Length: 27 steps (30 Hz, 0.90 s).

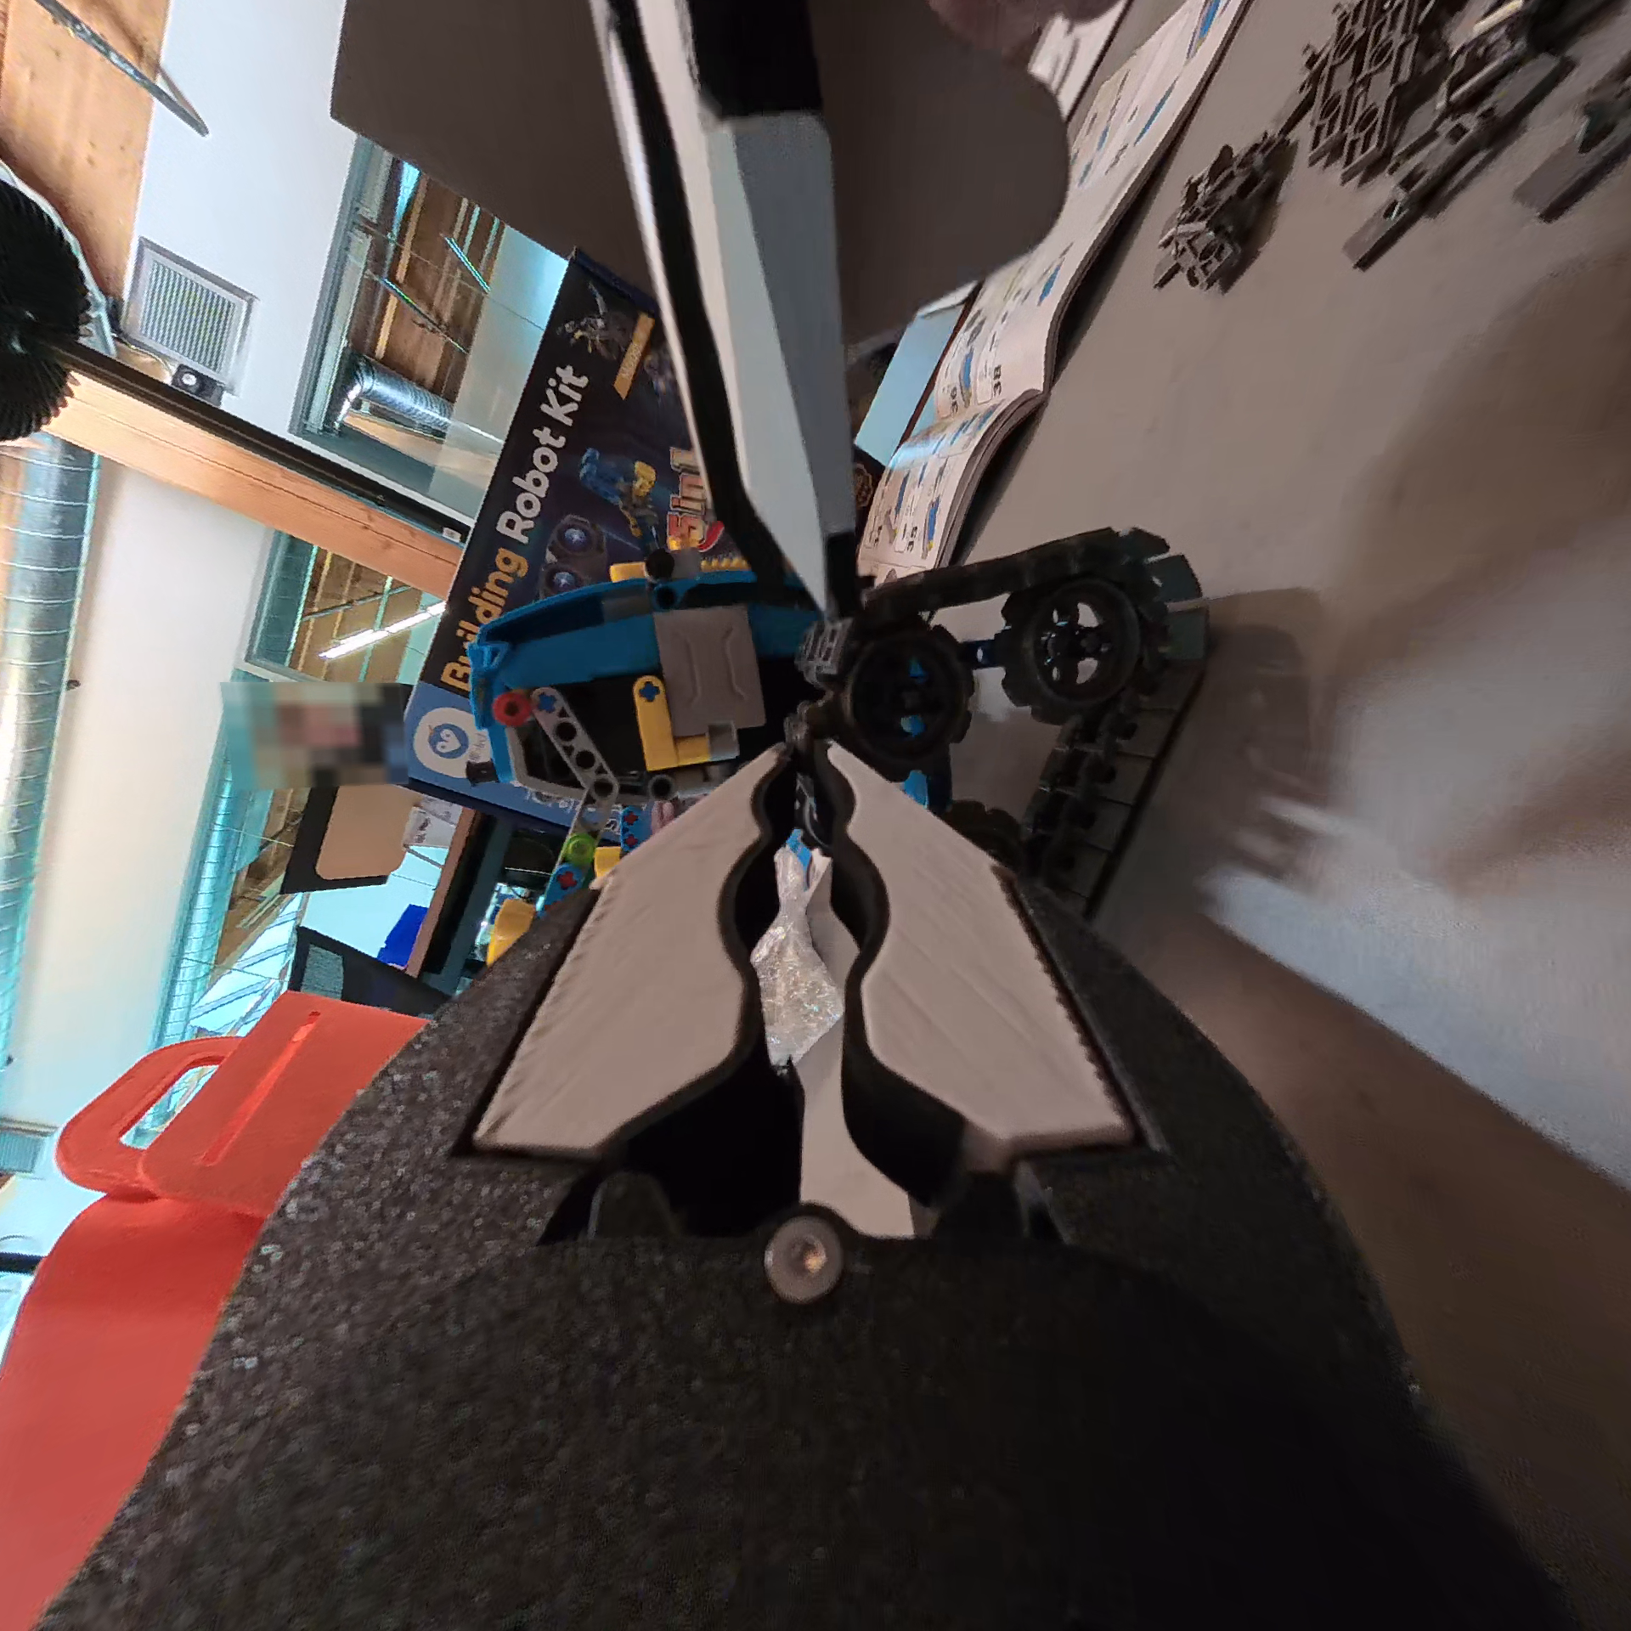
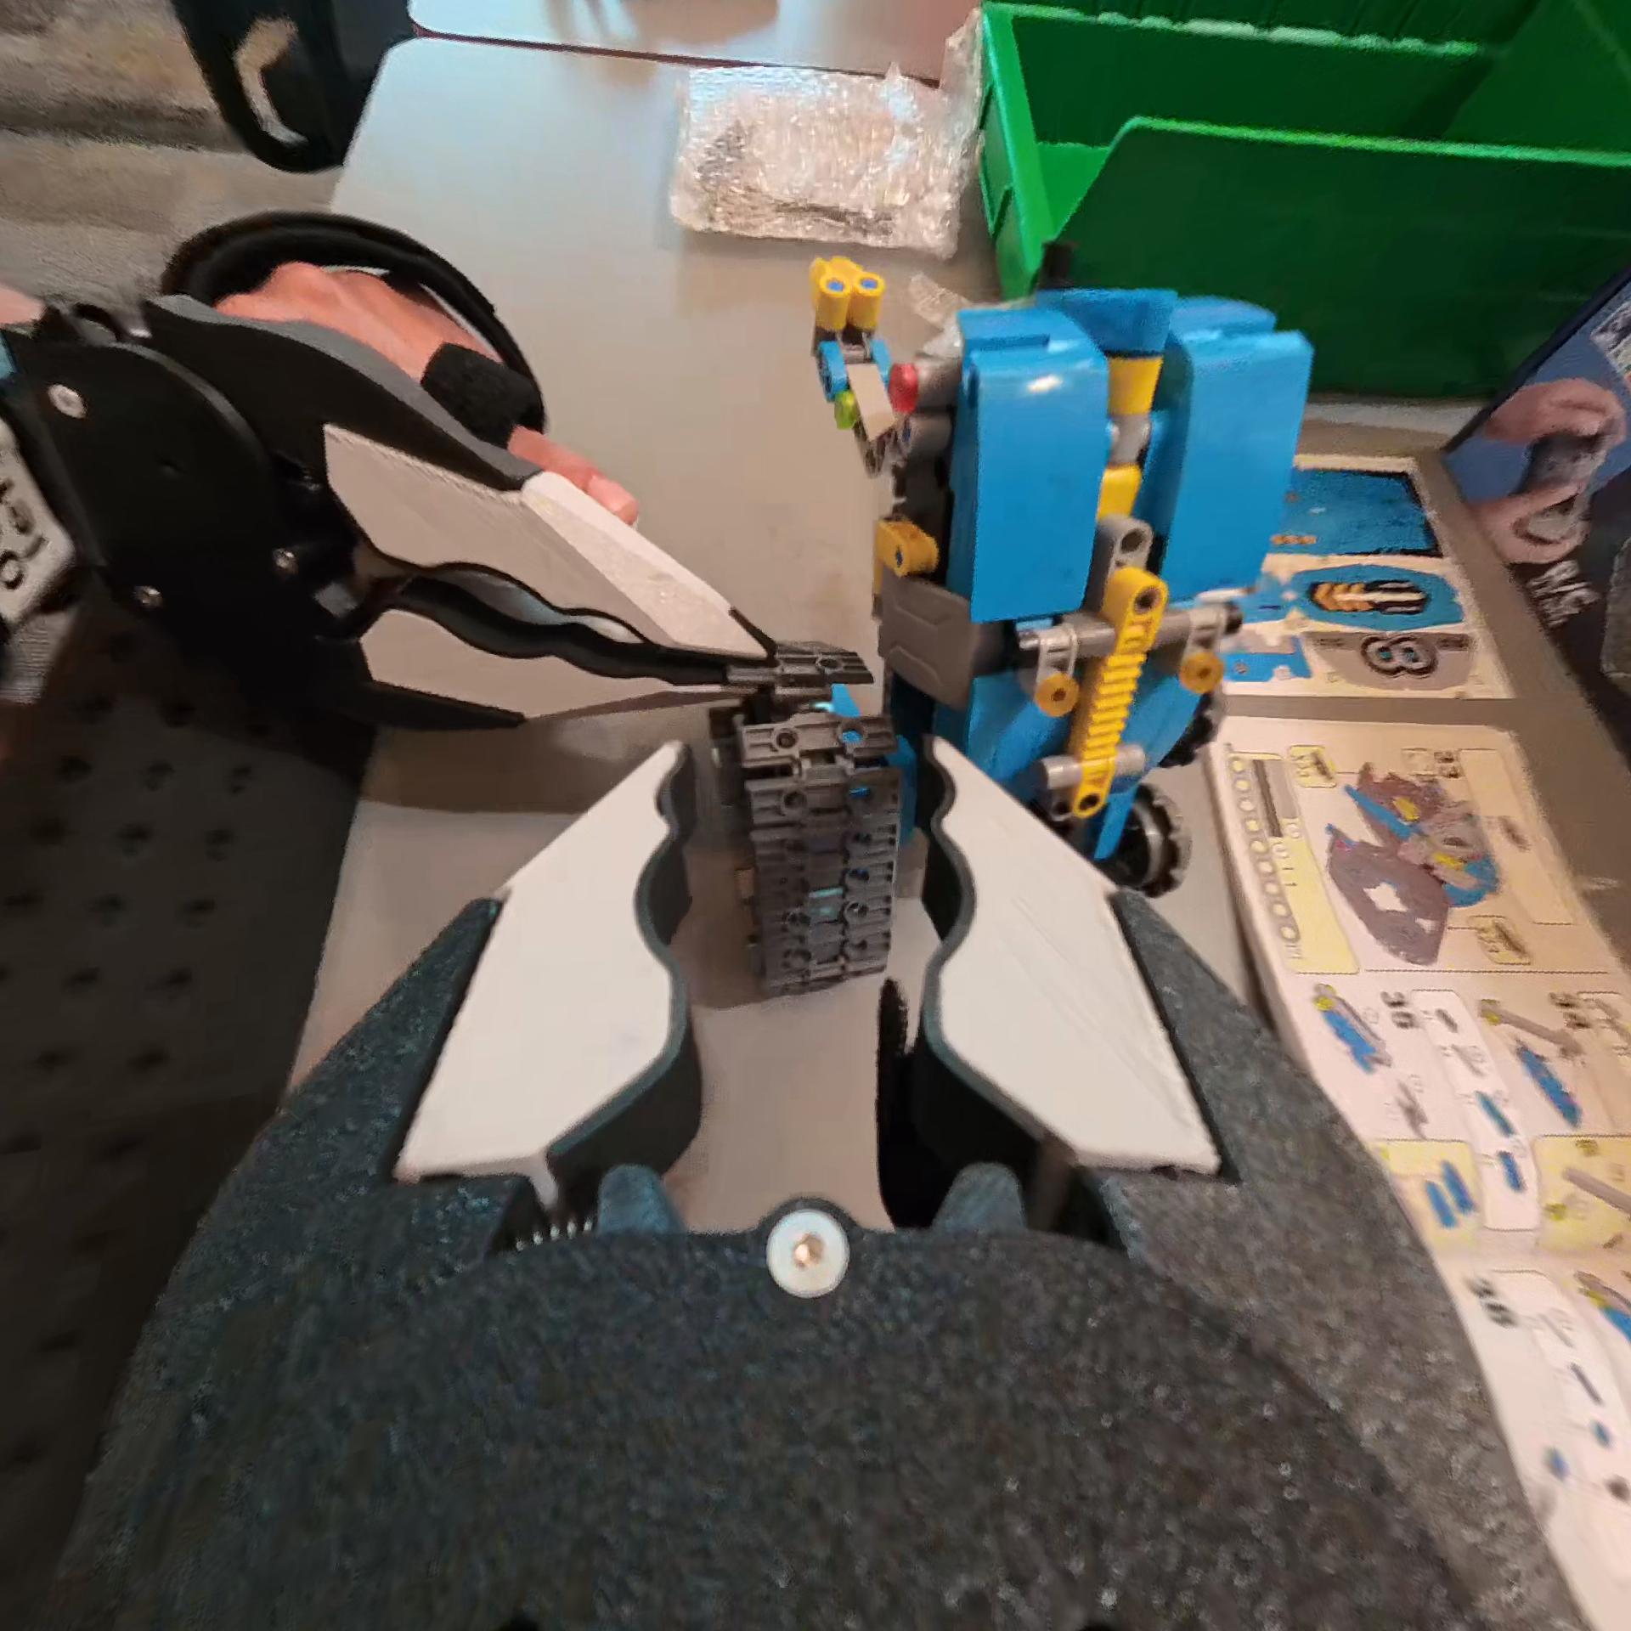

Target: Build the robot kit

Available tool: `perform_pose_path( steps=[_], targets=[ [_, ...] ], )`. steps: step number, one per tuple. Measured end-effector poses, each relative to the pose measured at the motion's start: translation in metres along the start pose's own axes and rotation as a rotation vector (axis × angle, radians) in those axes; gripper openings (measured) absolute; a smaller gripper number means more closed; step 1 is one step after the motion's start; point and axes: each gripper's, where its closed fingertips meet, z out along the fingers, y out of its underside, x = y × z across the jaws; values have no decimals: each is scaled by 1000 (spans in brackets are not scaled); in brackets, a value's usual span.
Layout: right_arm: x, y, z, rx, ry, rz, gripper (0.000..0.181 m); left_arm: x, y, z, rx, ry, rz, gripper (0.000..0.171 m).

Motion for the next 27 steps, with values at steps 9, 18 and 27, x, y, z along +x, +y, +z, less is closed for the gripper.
perform_pose_path(
  steps=[9,18,27],
  targets=[
    [4,13,16,-44,-76,-24,40,1,-2,0,-5,-10,40,3],
    [10,4,8,44,-54,60,39,-3,-3,3,-29,-43,64,3],
    [1,3,16,54,-54,72,39,-2,-5,4,-17,-50,74,2]
  ],
)
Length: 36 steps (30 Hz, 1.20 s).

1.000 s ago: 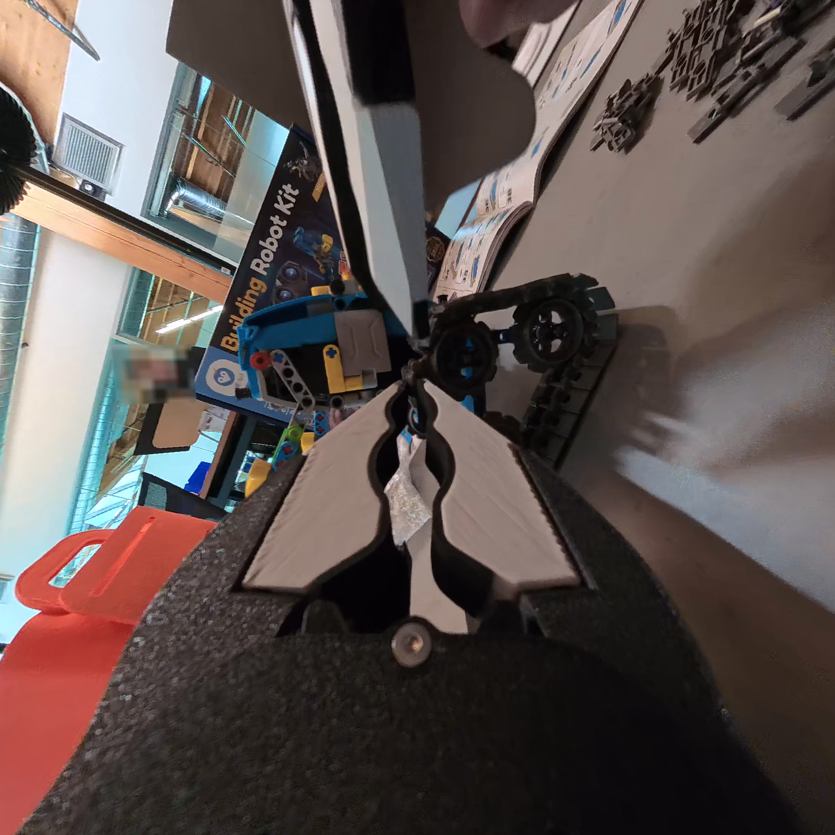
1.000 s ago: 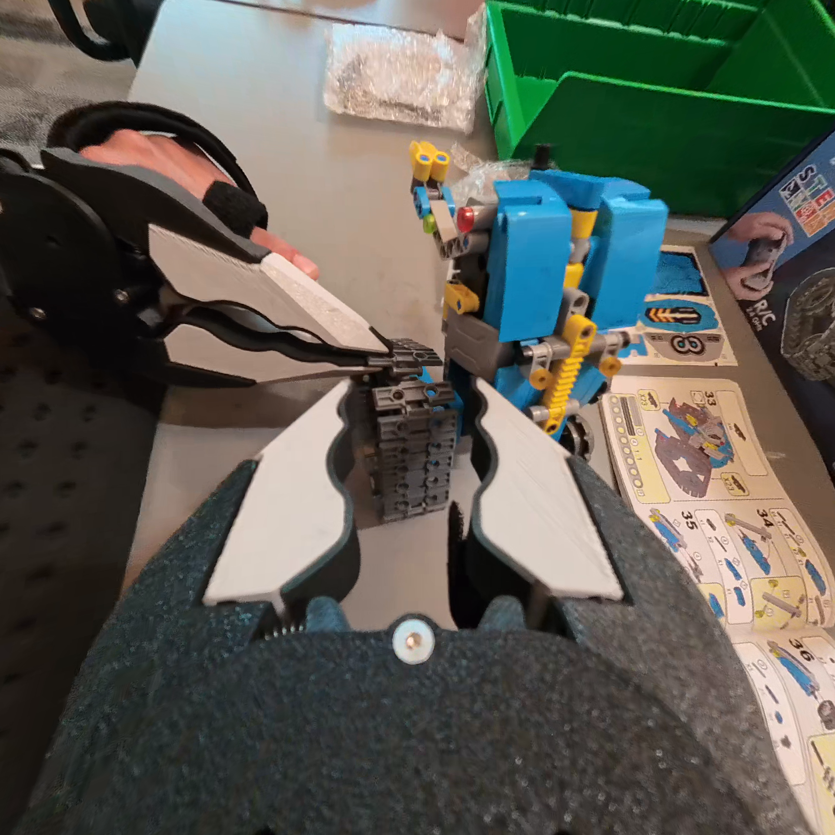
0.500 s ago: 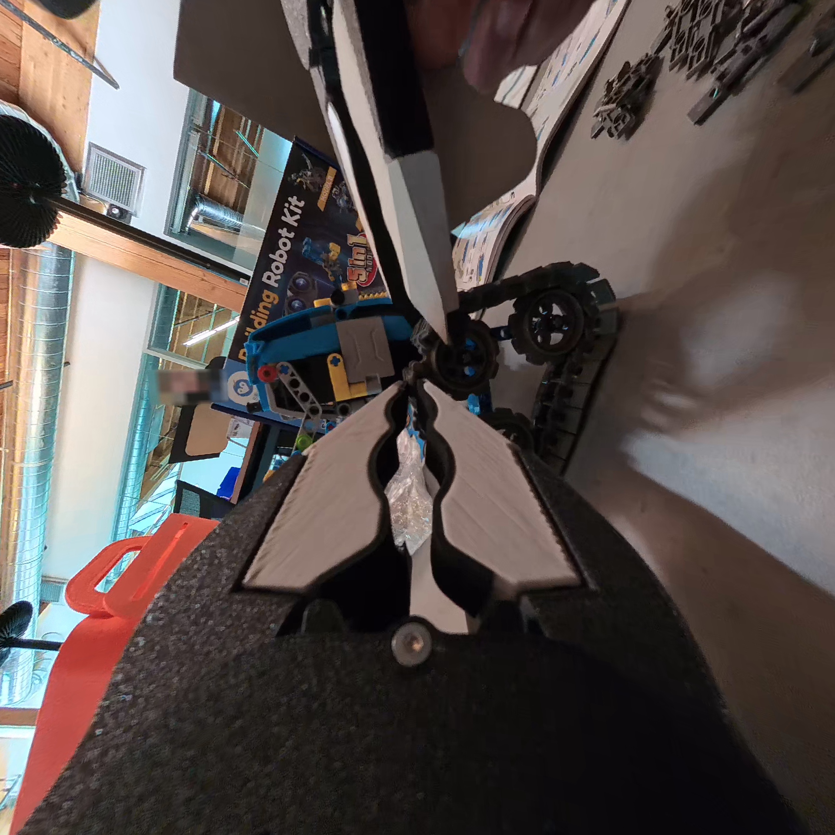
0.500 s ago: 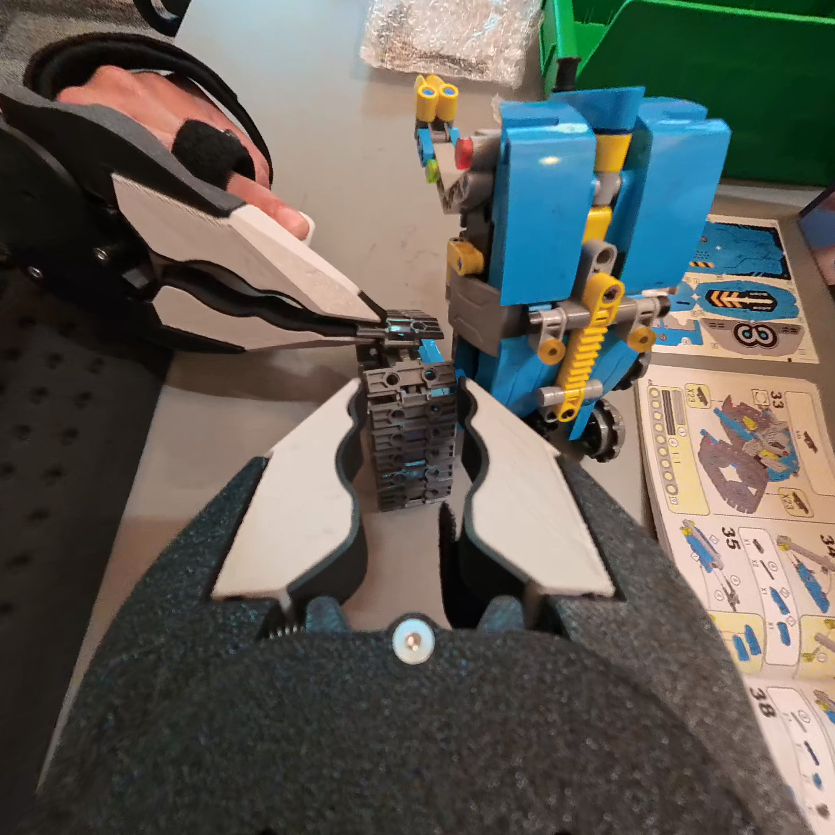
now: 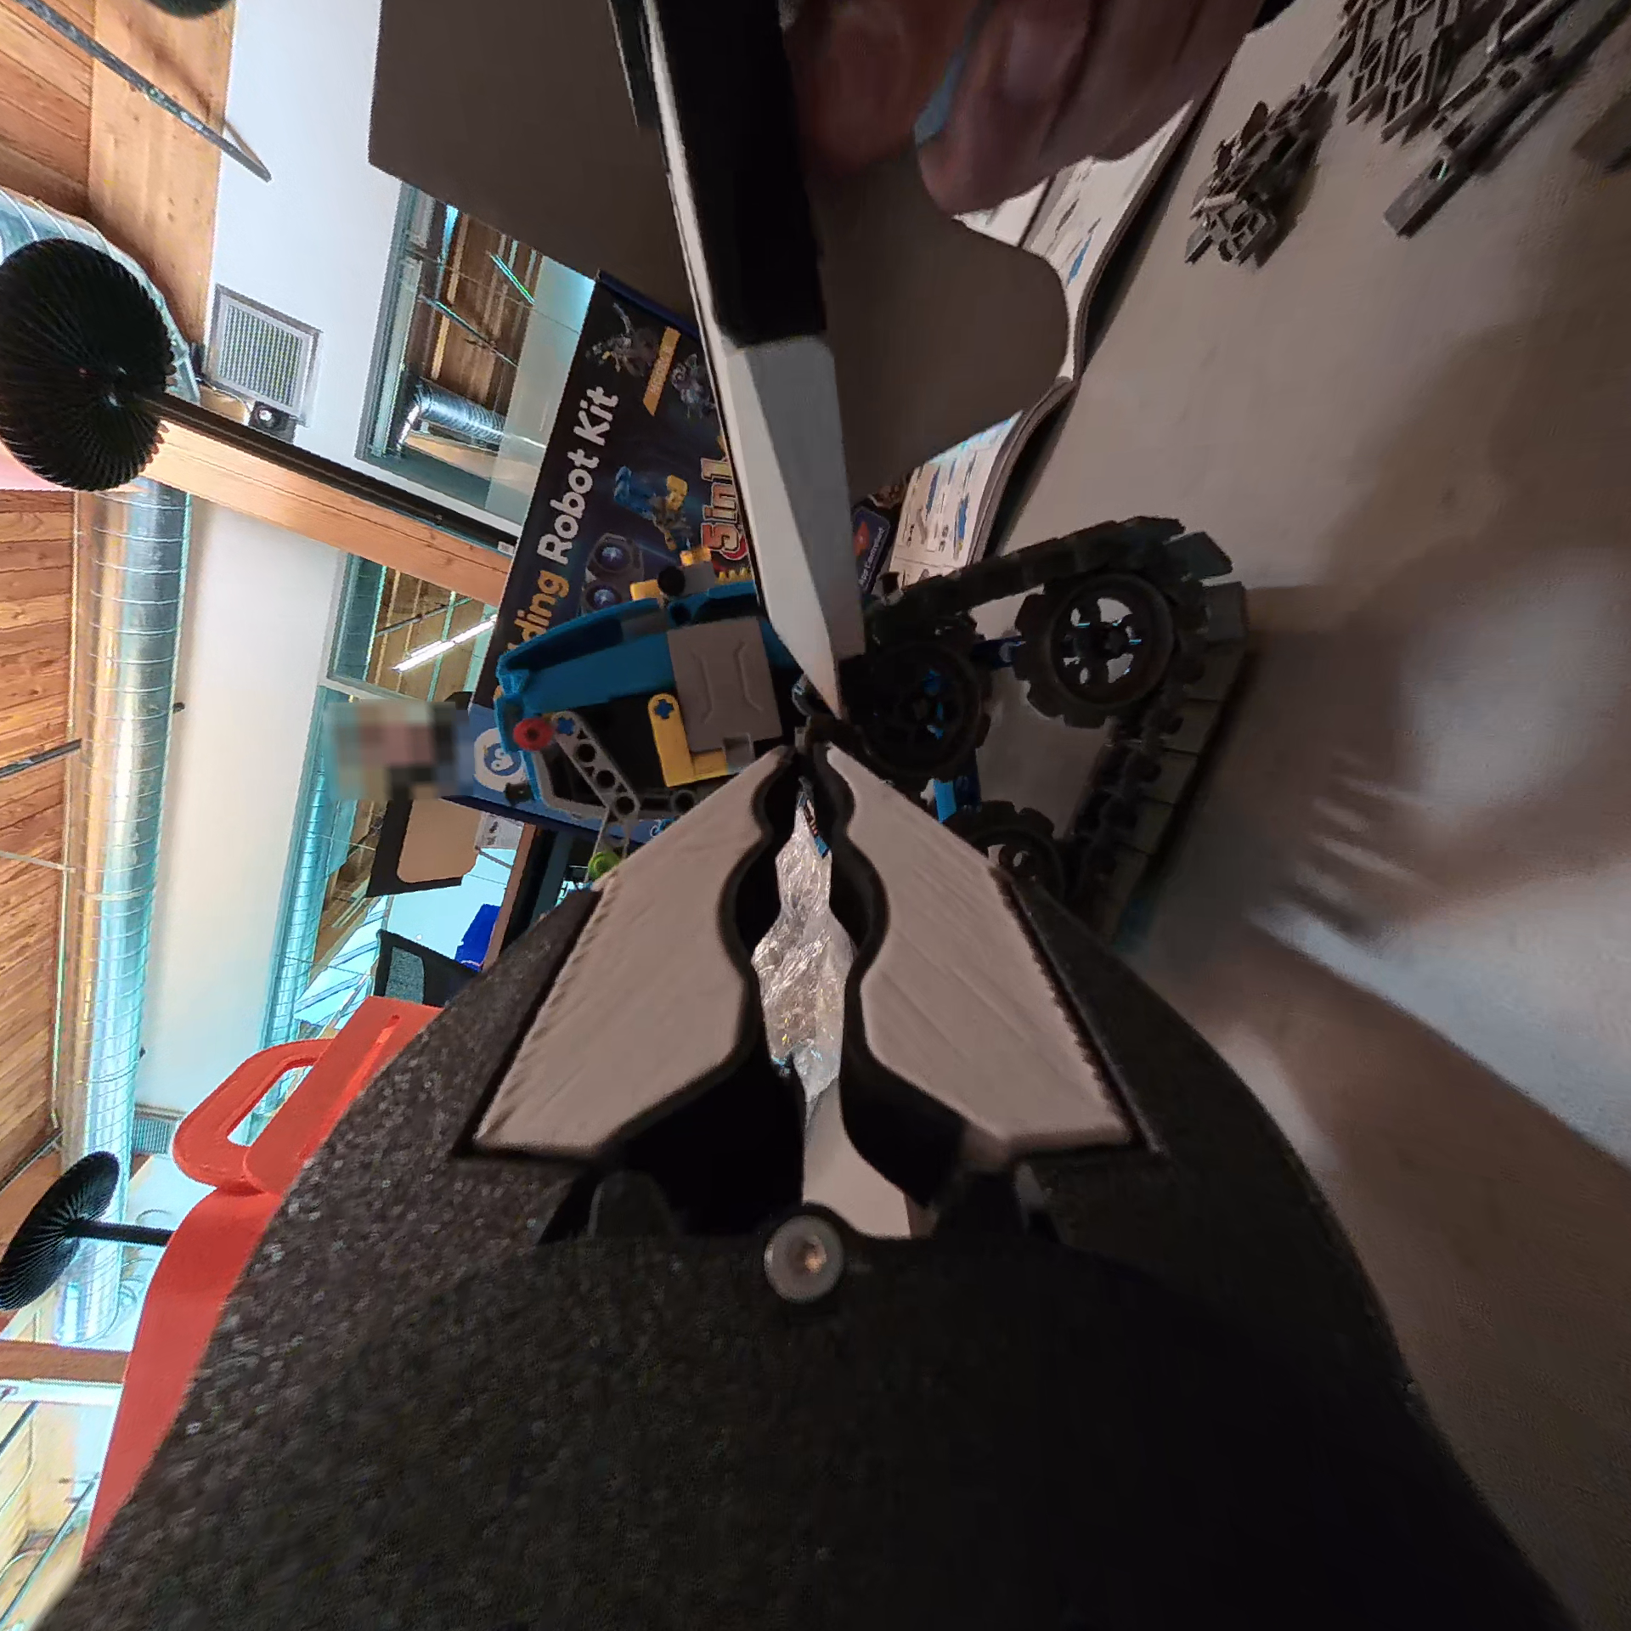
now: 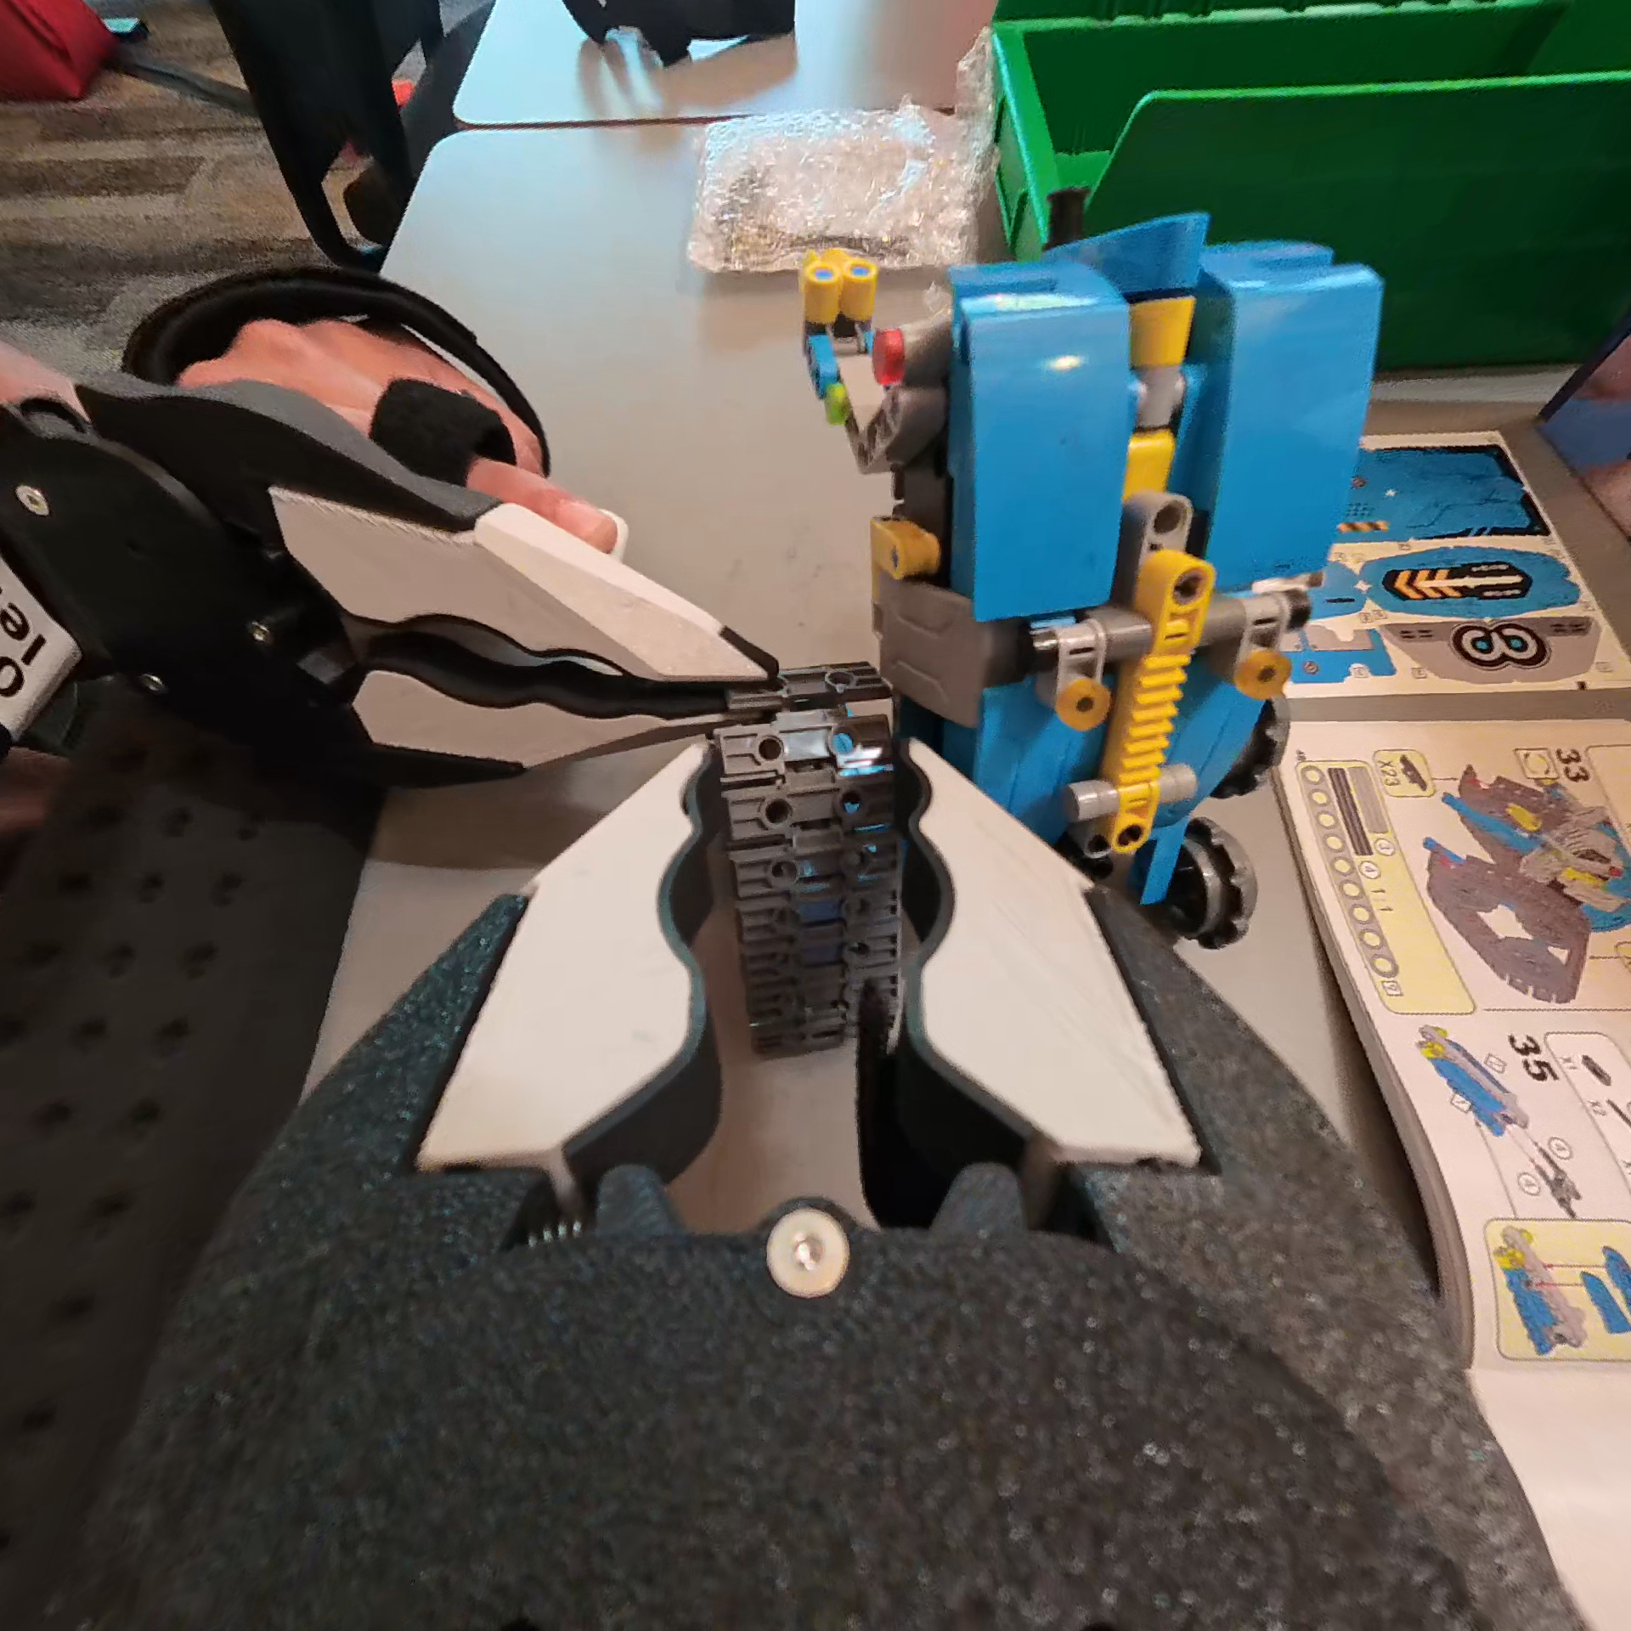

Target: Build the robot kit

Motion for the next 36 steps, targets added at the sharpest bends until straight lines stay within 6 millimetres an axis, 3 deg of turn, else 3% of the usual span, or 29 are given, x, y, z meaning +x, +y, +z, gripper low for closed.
perform_pose_path(
  steps=[9,23,31,36],
  targets=[
    [-1,0,0,25,-14,54,39,4,-3,-3,50,-18,68,2],
    [0,7,6,-218,12,-16,39,4,-1,-3,72,-55,129,0],
    [2,3,12,-209,26,-29,39,-2,4,-2,44,-48,44,2],
    [6,6,15,-206,126,-175,37,-1,1,-3,71,-45,48,2]
  ],
)
